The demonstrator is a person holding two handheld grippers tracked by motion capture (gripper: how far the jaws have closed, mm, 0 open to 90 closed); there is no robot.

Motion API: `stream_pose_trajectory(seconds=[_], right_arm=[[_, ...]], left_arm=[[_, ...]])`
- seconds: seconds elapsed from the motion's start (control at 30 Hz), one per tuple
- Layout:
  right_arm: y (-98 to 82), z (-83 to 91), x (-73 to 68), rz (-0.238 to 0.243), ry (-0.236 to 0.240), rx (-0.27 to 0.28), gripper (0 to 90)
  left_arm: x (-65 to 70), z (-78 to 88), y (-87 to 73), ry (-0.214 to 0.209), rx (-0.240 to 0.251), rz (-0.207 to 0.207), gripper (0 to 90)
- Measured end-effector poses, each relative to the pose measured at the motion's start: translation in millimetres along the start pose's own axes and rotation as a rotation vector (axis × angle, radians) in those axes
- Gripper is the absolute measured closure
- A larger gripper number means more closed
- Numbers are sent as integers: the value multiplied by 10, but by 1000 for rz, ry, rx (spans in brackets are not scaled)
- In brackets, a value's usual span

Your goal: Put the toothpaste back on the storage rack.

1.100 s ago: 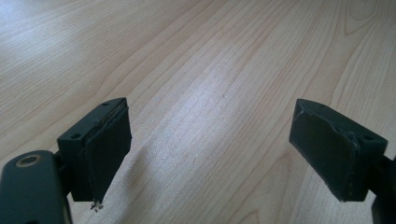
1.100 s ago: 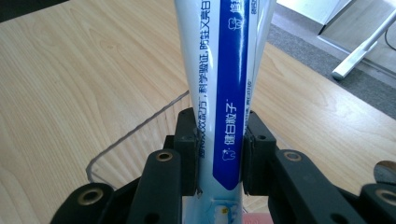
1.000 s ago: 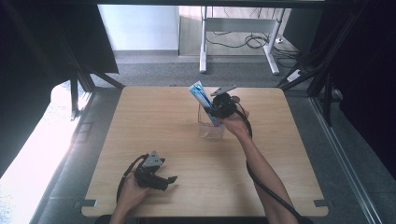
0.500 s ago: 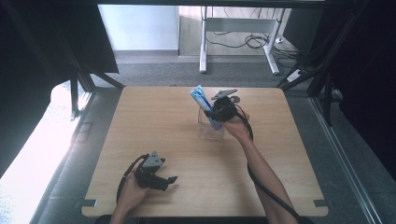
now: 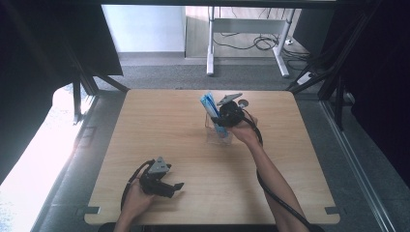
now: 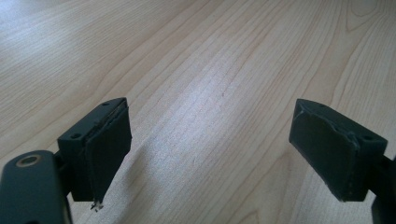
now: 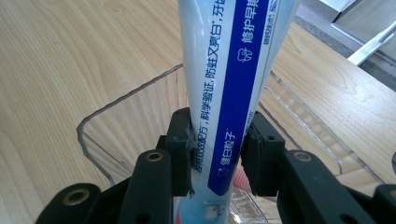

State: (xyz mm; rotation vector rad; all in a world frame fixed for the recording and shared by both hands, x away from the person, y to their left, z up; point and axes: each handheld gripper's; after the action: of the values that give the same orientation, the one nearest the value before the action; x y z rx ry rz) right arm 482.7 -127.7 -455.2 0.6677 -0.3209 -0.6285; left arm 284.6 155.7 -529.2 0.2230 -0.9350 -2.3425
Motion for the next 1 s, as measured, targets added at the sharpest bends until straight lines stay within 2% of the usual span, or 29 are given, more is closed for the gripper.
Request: stream_pose_trajectory(seconds=[0.33, 0.7, 0.87, 1.0], right_arm=[[-5, 32, 13, -12, 2, 9, 614], [43, 161, -2, -20, 4, 55, 514], [74, 188, -47, -10, 9, 33, 447], [90, 213, -69, -7, 29, 39, 401]], left_arm=[[2, -2, 5, 0, -1, -3, 132], [8, -19, 9, -3, 2, -1, 132], [10, -24, 10, -4, 2, 1, 131], [12, -23, 10, -4, 1, -2, 132]])
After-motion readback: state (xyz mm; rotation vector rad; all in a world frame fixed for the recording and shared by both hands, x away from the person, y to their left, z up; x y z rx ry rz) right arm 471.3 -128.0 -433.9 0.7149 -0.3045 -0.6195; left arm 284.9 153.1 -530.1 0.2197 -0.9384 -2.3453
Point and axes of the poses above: each handheld gripper's, and its own axes: z roughly backward along the jaws, y roughly out of its top, x roughly to its right, and after that the axes turned 5 degrees about -x, right-handed
